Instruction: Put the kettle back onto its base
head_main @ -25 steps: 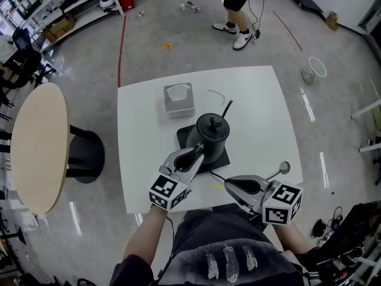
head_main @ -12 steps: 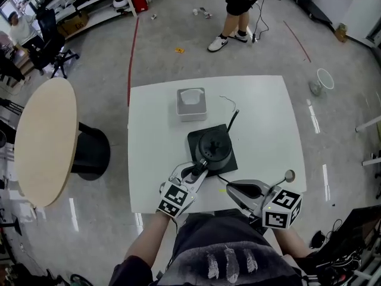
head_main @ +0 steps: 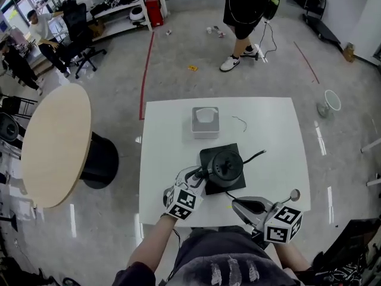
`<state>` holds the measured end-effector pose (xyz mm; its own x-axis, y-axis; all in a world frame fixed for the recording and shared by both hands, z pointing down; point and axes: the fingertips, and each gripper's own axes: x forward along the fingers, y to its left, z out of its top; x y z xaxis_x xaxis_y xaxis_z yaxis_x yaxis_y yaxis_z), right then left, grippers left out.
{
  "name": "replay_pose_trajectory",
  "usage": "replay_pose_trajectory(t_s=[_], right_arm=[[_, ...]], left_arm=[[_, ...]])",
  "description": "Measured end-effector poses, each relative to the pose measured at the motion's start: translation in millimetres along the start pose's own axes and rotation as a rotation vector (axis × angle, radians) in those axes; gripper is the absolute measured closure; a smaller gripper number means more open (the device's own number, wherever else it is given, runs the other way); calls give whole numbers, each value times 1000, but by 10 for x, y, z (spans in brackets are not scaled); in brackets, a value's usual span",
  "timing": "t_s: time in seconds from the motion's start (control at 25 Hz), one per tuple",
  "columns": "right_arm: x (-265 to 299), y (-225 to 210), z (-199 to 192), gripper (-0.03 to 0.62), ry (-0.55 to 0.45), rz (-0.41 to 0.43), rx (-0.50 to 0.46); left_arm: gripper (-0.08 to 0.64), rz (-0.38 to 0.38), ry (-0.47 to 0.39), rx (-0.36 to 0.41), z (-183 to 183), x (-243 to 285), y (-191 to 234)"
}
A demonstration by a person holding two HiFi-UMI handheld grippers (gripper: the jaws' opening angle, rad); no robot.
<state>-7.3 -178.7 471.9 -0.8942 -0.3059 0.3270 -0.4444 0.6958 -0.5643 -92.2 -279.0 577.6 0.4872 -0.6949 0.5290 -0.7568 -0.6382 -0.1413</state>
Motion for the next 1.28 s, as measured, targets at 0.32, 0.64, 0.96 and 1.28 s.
replay_pose_trajectory(t_s=[0.32,0.64,0.96,1.28], right_arm=[[-4,79,-191,591,12,0,9],[55,169,16,591,4,9,-5],[269,277,49,591,10,42,-24],[535,494,128,591,20,100,-66]], left_arm=[[454,27,37,-2,-134,94,-2],[292,32,56,-84,-100,-24,215],[213,39,52,-94,-222,-440,330],[220,123,-88,-209,-27,-986,601]])
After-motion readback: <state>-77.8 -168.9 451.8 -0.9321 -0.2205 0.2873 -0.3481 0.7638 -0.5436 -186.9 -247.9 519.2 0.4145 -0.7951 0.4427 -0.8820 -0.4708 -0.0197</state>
